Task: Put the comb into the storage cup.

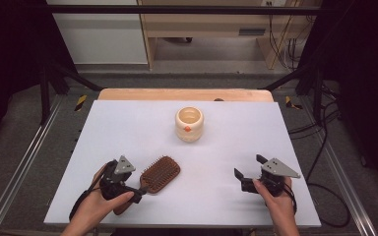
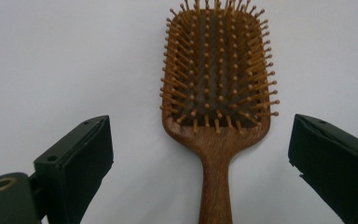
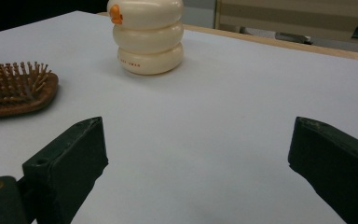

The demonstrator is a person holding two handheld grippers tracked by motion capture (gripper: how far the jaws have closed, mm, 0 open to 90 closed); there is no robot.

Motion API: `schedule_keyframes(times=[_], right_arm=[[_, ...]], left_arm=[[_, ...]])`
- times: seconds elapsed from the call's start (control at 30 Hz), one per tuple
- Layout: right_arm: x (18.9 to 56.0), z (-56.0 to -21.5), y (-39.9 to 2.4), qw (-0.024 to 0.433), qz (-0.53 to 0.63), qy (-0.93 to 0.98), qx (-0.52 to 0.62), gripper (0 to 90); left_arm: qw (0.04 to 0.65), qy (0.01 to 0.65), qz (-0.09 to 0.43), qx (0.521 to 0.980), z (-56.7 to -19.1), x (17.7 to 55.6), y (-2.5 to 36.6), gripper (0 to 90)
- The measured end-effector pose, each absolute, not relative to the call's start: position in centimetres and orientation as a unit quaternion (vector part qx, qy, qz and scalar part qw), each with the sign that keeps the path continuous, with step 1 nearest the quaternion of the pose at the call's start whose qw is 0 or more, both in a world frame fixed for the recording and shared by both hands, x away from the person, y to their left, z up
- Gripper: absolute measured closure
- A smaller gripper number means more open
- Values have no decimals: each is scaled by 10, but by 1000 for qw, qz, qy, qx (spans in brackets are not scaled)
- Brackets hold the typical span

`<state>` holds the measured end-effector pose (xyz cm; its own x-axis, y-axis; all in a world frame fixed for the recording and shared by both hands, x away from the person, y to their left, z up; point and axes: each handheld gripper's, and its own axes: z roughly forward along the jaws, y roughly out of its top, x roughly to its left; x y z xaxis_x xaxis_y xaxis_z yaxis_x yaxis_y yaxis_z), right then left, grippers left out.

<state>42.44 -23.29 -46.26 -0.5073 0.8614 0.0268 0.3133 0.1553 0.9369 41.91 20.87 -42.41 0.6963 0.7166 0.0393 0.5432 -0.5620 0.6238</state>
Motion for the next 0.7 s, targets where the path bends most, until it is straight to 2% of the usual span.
schedule_keyframes(times=[0.4, 0.7], right_arm=[[425, -463, -233, 273, 501, 709, 414, 47], [425, -463, -232, 270, 501, 710, 415, 47]], left_arm=[[263, 348, 134, 890, -432, 417, 208, 92], [248, 346, 113, 898, -436, 421, 207, 199]])
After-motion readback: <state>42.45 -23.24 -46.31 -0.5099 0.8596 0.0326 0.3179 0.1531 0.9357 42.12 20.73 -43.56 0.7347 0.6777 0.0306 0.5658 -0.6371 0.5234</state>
